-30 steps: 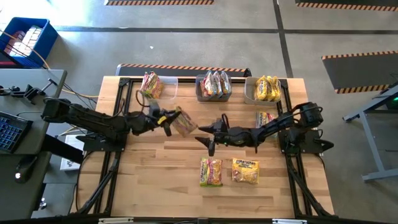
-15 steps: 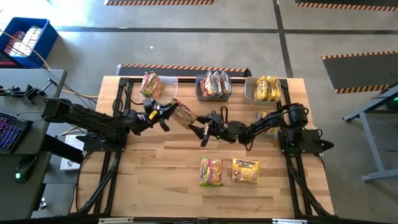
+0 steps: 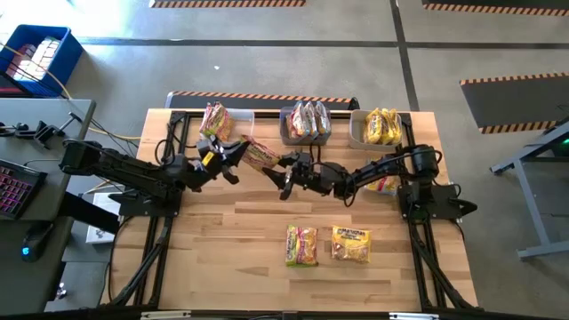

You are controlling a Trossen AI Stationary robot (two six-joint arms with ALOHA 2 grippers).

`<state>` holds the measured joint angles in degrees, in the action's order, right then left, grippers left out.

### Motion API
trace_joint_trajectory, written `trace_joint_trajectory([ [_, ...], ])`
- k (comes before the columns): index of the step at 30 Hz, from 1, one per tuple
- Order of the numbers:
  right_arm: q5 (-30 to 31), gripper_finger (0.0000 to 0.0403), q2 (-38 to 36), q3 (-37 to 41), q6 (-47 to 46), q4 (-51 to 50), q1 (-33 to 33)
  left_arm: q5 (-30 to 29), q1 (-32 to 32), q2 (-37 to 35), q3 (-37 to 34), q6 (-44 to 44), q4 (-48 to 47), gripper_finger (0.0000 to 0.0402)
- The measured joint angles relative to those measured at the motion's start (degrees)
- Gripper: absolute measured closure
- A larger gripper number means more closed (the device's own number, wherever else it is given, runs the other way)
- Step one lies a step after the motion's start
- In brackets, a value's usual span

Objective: Sort Maruchan noodles
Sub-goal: Put the left green noodle pack into the transparent bin

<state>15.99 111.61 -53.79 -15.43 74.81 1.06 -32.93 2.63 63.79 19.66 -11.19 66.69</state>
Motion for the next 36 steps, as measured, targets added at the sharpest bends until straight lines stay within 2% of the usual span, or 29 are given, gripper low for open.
trace_joint_trajectory([
  [8,-0.6,0.0162,0.0,-1.6,3.0,-2.5,-1.5,0.8,0.0,0.0,0.0,2.4,4.9,0.0401],
  [10,-2.6,0.0162,0.0,-1.7,4.4,-2.9,-2.2,1.0,0.0,0.0,0.0,2.5,5.4,0.0401],
  [14,-11.0,0.0162,0.0,-1.7,5.2,-1.0,-3.6,1.3,0.0,0.0,0.0,2.5,5.5,0.0401],
  [20,-11.9,0.0168,0.0,-1.7,5.4,0.0,-4.1,1.3,0.0,0.0,0.0,2.8,5.5,0.0401],
  [23,-13.0,0.0189,0.0,-1.8,5.4,0.0,-4.5,1.3,0.0,0.0,0.0,3.9,5.7,0.0401],
  [29,-13.0,0.0257,0.0,-4.1,8.2,-2.2,-4.5,3.4,0.0,-0.1,0.0,7.0,7.2,0.04],
  [33,-13.0,0.0292,0.0,-4.4,10.2,-3.4,-4.7,3.7,0.2,-0.2,0.1,14.2,6.4,0.0385],
  [36,-13.9,0.0303,-0.6,-3.8,9.9,-5.7,-5.5,2.4,0.9,-1.2,0.1,18.7,2.8,0.0367],
])
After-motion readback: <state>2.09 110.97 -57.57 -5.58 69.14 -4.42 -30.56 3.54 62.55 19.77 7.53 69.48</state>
